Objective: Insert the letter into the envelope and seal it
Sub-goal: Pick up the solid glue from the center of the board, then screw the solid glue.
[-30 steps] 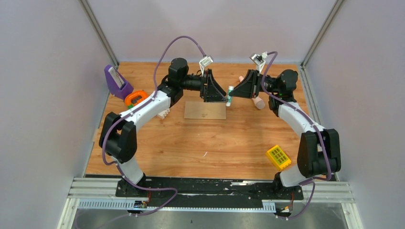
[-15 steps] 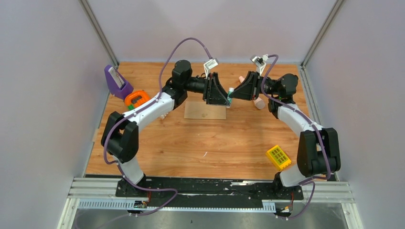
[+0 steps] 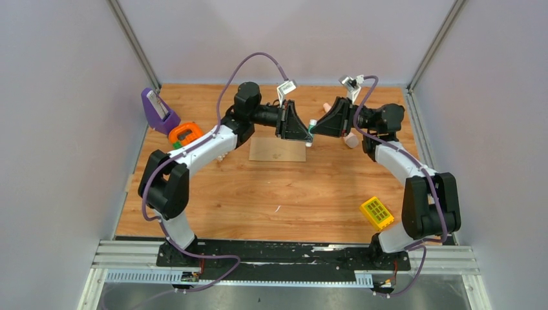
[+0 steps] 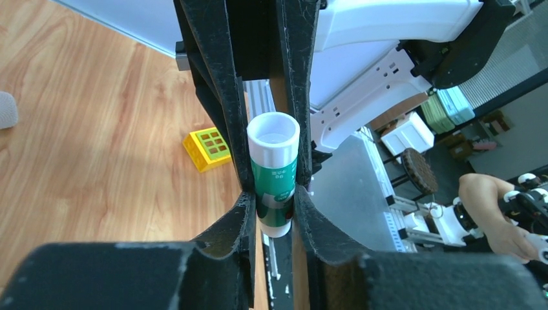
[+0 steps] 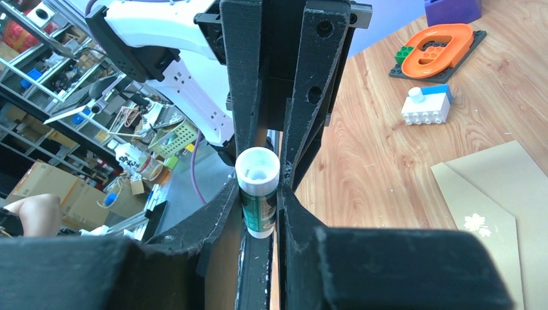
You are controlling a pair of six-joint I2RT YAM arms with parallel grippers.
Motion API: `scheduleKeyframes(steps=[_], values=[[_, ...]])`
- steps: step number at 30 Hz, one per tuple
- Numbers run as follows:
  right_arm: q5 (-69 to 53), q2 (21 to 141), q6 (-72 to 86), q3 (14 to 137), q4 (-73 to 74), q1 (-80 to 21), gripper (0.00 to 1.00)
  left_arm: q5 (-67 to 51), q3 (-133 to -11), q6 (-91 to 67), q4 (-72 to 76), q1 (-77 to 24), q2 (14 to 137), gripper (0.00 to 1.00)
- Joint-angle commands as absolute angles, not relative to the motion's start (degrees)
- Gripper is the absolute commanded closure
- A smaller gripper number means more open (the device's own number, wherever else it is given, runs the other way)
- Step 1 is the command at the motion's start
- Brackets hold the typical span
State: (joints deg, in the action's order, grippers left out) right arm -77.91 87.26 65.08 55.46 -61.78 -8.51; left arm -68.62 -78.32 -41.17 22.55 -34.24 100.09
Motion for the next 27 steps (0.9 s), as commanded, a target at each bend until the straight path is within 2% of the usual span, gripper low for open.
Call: scheduleKeyframes(steps=[1, 3, 4, 7, 9, 12, 14, 17, 21, 27], values=[[-76.37, 87.99, 65.13, 55.28, -64.50, -8.54, 1.00, -70.75, -79.09, -41.45, 24.74, -35.16, 99.73, 0.84], [-76.53, 88.21, 64.76, 55.60, -63.40, -8.53, 0.93, -70.70, -79.36, -40.80, 23.87, -35.16, 99.69, 0.87], [-76.80, 88.30, 64.33, 55.97, -62.15, -8.56, 0.86, -70.68, -79.45, -40.44, 22.73, -35.16, 99.59, 0.87], [-77.70, 88.26, 59.21, 58.08, -53.36, -8.57, 0.53, -70.50, -80.38, -36.28, 18.58, -35.21, 99.12, 0.89], [-78.17, 87.94, 51.13, 61.33, -39.39, -8.45, 0.46, -69.76, -82.15, -29.57, 11.06, -35.16, 98.58, 0.90], [-76.64, 87.84, 31.38, 70.83, -9.55, -8.08, 0.41, -66.23, -85.27, -15.79, -8.95, -35.12, 97.52, 0.91], [-74.13, 88.10, 24.88, 74.02, 1.25, -7.51, 0.40, -62.03, -87.29, -6.49, -18.36, -35.00, 96.56, 0.93], [-73.88, 89.33, 21.77, 78.00, 10.86, -5.87, 0.37, -53.19, -89.83, 5.55, -27.37, -34.97, 95.37, 0.96], [-69.76, 93.49, 11.32, 86.62, 32.06, -5.52, 0.35, -42.21, -92.54, 12.97, -35.67, -34.84, 95.20, 1.00], [-63.22, 96.60, 10.77, 87.42, 39.90, -5.80, 0.36, -29.72, -93.03, 15.92, -39.41, -34.89, 94.78, 1.00]])
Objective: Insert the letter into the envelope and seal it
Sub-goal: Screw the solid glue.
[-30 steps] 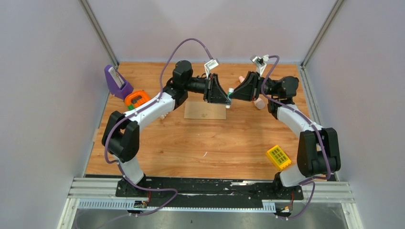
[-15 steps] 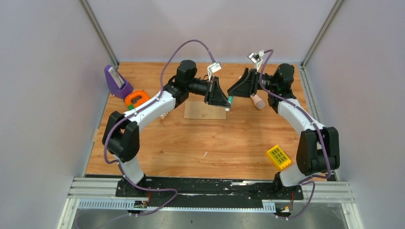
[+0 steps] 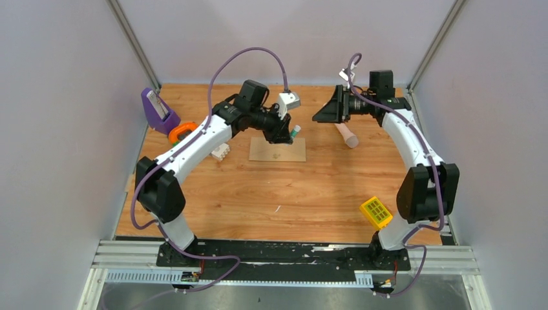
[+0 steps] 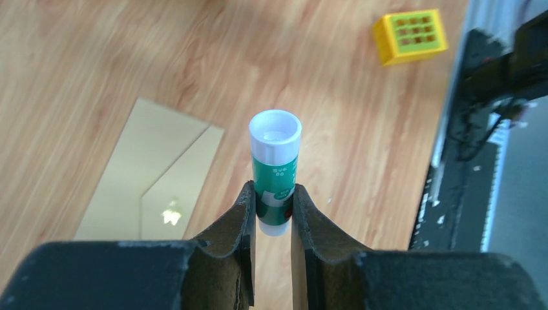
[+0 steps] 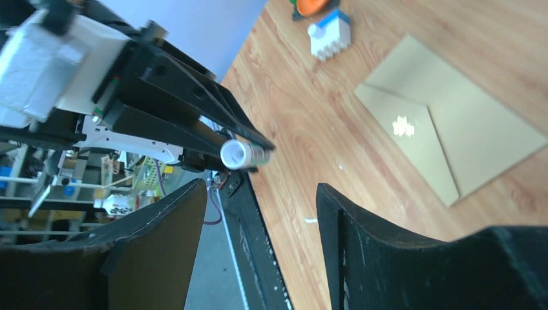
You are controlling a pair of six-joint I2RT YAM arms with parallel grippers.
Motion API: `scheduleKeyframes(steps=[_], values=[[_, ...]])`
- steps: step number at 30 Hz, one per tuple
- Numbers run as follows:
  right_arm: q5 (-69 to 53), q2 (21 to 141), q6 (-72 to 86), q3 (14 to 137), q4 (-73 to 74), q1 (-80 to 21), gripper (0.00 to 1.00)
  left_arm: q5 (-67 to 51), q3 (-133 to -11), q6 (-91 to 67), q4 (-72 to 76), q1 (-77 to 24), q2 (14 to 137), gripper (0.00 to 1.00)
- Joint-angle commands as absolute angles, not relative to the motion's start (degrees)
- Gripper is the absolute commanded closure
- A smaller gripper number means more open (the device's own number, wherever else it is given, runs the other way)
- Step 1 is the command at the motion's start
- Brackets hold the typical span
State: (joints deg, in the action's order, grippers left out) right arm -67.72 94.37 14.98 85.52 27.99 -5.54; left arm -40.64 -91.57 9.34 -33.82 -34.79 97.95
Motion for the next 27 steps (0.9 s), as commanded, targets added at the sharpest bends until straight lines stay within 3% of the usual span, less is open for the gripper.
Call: scheduleKeyframes(steps=[1, 9, 16, 27], values=[[-63.72, 97.48, 11.60, 87.45, 40.21, -5.95, 0.36, -27.78, -92.47, 16.35, -39.30, -35.00, 94.29, 1.00], [-67.64, 103.78, 14.95, 89.23, 41.17, -10.81, 0.38, -19.91, -89.29, 21.12, -38.72, -37.78, 91.53, 1.00], [-73.68, 108.41, 18.12, 91.21, 40.17, -12.36, 0.41, -20.15, -87.02, 24.18, -40.53, -42.26, 92.26, 1.00], [-73.94, 105.91, 17.43, 87.69, 40.87, -11.07, 0.46, -17.00, -87.07, 24.84, -41.42, -44.27, 95.27, 1.00]])
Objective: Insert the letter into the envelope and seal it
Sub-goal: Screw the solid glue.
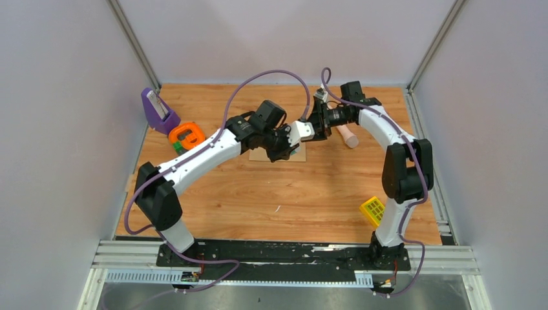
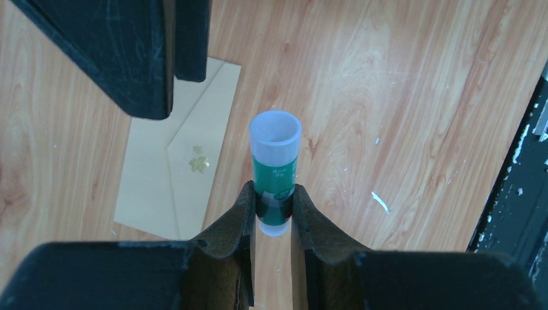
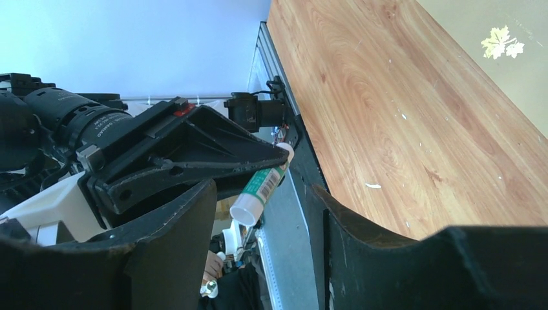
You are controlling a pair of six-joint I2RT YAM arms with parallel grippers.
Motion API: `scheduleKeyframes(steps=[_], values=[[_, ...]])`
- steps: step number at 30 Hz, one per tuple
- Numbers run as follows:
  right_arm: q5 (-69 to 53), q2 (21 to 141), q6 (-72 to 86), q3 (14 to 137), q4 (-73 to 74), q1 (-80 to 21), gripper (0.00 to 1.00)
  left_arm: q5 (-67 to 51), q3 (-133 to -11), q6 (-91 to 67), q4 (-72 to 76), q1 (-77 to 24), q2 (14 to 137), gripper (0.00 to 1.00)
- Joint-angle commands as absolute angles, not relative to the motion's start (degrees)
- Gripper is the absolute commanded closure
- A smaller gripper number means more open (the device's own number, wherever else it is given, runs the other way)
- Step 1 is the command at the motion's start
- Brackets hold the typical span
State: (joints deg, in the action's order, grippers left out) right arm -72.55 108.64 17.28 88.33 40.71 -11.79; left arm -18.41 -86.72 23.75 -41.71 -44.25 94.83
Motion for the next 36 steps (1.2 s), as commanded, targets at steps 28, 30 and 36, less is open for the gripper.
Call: scheduleKeyframes(steps=[28, 30, 36], values=[[-70.36, 105.56, 7.58, 88.24, 48.59, -16.15, 0.64, -18.52, -87.56, 23.04, -41.81, -44.32, 96.96, 1.00], [-70.11, 105.53, 6.17, 88.78, 49.74, -16.09, 0.62, -18.98, -87.48, 23.03, -41.88, -44.30, 96.95, 1.00], [-69.47, 105.15, 4.11, 89.51, 51.88, -16.11, 0.59, -19.60, -87.36, 23.02, -42.03, -44.30, 97.01, 1.00]])
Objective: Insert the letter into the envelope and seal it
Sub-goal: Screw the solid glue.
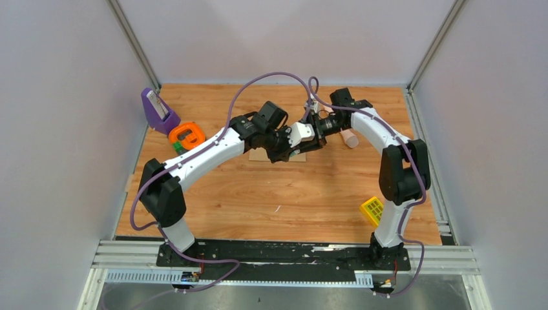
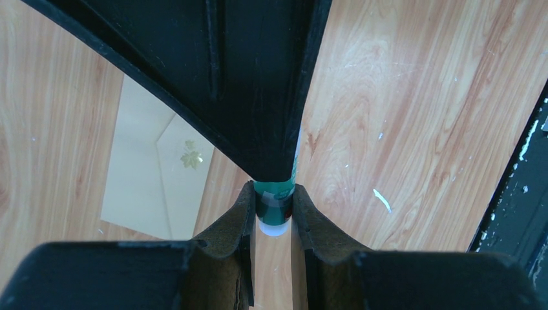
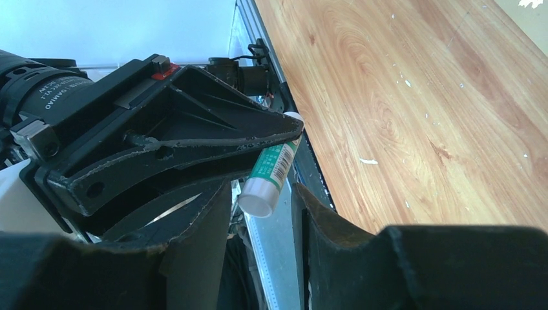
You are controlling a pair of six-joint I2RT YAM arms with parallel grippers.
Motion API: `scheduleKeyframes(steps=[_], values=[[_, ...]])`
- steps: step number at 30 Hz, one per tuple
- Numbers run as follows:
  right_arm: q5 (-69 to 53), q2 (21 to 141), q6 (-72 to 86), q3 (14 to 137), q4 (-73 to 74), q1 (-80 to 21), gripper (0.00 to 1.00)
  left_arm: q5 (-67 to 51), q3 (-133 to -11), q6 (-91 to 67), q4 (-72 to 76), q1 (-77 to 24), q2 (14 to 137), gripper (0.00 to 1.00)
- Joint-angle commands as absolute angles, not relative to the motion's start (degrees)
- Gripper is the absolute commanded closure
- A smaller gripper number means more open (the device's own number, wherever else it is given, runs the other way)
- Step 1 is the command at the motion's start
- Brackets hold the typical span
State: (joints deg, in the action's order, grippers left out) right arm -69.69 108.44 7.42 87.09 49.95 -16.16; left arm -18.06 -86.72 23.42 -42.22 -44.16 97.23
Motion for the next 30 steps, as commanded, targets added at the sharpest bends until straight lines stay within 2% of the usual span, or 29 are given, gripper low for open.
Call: scheduleKeyframes(steps=[1, 8, 16, 23, 30], values=[[-69.25, 105.00, 3.98, 89.66, 52.12, -16.09, 0.60, -19.69, -87.36, 23.07, -42.13, -44.30, 97.03, 1.00], [-68.32, 104.68, 1.60, 90.65, 54.08, -16.15, 0.80, -20.48, -87.28, 22.78, -42.47, -44.30, 97.12, 1.00], [-68.29, 102.77, -4.07, 90.41, 55.06, -16.09, 0.81, -28.55, -87.78, 21.26, -43.90, -44.08, 97.70, 1.00], [-71.33, 100.23, -10.36, 89.47, 54.93, -16.12, 0.80, -47.36, -89.34, 18.59, -46.31, -42.19, 100.04, 1.00], [-72.67, 97.46, -17.60, 87.73, 55.01, -16.03, 0.76, -60.24, -88.95, 16.53, -46.62, -39.72, 101.06, 1.00]])
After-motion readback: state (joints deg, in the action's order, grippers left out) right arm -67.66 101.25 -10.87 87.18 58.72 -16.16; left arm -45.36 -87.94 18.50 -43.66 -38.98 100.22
